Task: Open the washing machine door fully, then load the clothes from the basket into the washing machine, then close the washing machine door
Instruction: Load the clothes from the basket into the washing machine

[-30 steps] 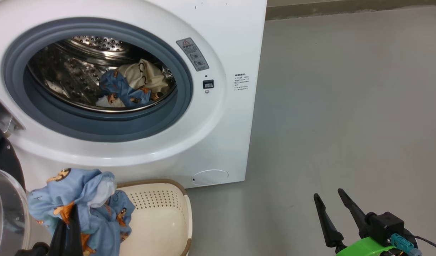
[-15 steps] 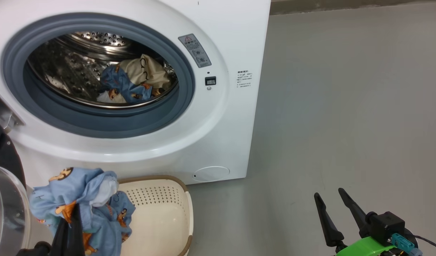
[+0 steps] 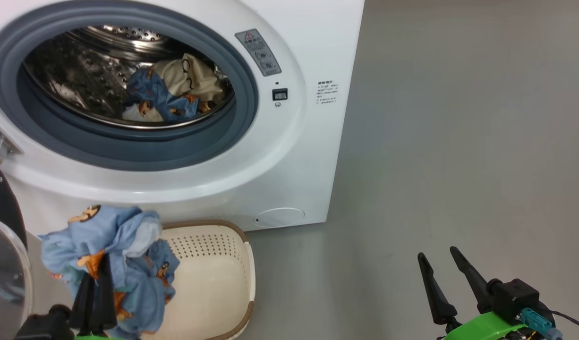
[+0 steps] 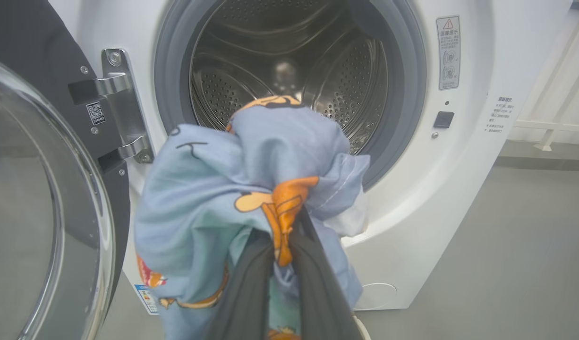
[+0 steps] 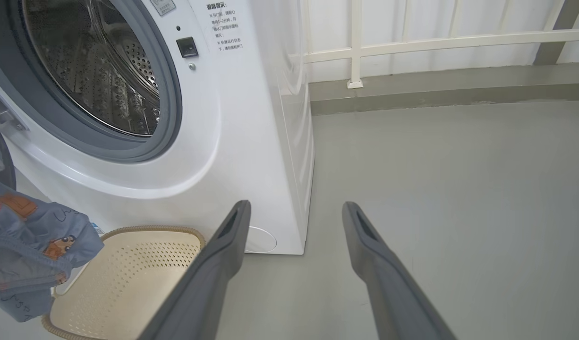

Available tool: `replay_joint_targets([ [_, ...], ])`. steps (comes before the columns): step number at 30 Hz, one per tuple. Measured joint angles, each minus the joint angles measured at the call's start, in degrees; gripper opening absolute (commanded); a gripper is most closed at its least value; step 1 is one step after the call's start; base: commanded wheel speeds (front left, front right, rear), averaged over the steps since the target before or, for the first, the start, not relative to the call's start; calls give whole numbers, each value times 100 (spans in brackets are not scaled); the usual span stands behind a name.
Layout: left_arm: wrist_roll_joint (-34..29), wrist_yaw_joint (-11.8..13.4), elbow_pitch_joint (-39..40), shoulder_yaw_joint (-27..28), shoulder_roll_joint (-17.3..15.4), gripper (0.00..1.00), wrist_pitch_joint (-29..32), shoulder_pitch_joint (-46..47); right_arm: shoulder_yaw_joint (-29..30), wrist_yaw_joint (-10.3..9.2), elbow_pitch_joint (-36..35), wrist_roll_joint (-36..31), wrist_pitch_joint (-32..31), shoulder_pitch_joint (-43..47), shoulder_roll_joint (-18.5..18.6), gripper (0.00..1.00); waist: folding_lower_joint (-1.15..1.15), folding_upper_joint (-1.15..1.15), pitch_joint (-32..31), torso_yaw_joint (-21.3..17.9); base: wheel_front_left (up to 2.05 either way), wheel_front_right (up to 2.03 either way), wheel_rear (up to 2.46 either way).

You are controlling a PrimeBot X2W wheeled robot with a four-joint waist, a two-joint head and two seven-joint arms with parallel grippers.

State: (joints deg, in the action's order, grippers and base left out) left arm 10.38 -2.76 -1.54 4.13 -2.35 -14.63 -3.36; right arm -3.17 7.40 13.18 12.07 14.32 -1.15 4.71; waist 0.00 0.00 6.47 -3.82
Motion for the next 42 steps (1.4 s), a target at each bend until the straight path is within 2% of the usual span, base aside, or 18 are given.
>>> replay_joint_targets([
  [12, -15, -11, -132, -172, 5, 0, 0, 730, 31, 0, -53, 0, 0, -132, -31, 100, 0, 0, 406, -4, 0, 0, 0],
  [24, -312, -205, -478, -65, -21, 0, 0, 1554, -19, 0, -67, 0, 0, -378, -80, 100, 0, 0, 792, -125, 0, 0, 0],
  [37, -390, -313, -1180, 63, -337, 0, -1, 2621, -185, 0, -68, 1, 0, -639, -114, 100, 0, 0, 1236, -527, 0, 0, 0],
  [42, -512, -315, -1601, 78, -597, 0, -1, 3105, -221, 0, -141, 2, 0, -793, -135, 100, 0, 0, 1413, -693, 0, 0, 0],
])
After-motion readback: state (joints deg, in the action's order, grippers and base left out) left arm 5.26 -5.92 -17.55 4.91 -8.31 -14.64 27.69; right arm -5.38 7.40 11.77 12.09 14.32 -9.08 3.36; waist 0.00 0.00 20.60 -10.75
